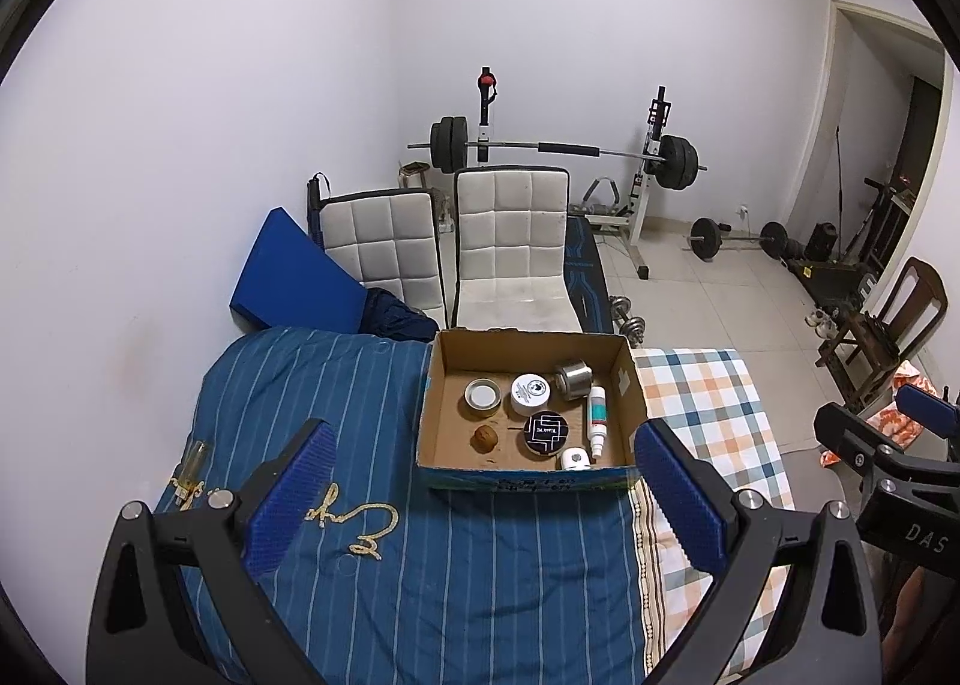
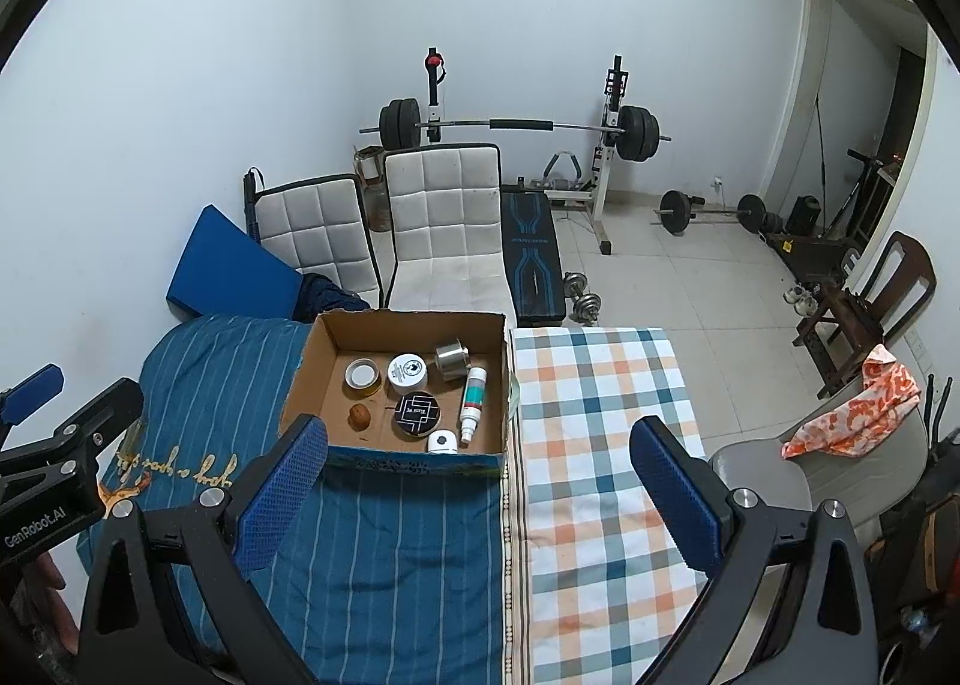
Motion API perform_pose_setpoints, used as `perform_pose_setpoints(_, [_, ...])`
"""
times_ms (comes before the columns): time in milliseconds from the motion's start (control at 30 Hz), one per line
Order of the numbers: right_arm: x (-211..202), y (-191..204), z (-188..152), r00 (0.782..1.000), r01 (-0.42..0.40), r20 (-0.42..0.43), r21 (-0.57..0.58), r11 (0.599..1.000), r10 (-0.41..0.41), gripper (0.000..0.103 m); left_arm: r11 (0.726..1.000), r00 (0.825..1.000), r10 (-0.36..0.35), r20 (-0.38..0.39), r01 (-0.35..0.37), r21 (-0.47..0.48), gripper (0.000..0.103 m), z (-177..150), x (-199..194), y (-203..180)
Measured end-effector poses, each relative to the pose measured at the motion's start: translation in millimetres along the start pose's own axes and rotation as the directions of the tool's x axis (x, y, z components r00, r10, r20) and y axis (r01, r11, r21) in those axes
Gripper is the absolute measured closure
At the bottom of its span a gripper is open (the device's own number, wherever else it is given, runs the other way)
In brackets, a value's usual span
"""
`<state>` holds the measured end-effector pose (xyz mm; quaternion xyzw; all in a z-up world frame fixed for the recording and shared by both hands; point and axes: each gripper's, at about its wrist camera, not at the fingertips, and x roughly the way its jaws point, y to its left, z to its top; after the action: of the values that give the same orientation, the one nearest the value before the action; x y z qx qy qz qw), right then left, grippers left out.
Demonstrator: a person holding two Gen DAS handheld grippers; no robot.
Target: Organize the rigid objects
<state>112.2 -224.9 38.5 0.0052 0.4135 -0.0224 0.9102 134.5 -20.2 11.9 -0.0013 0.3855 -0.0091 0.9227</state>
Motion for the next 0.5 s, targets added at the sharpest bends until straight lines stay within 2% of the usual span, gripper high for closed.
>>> perform_pose_setpoints(500, [-4.6,0.5,0.1,1.000,0.004,0.008,-0.006,1.000,-0.004,0.000,1.000,1.000,-0.003,0.004,0.004,-0.006,0.001,-3.1,1.0,1.1])
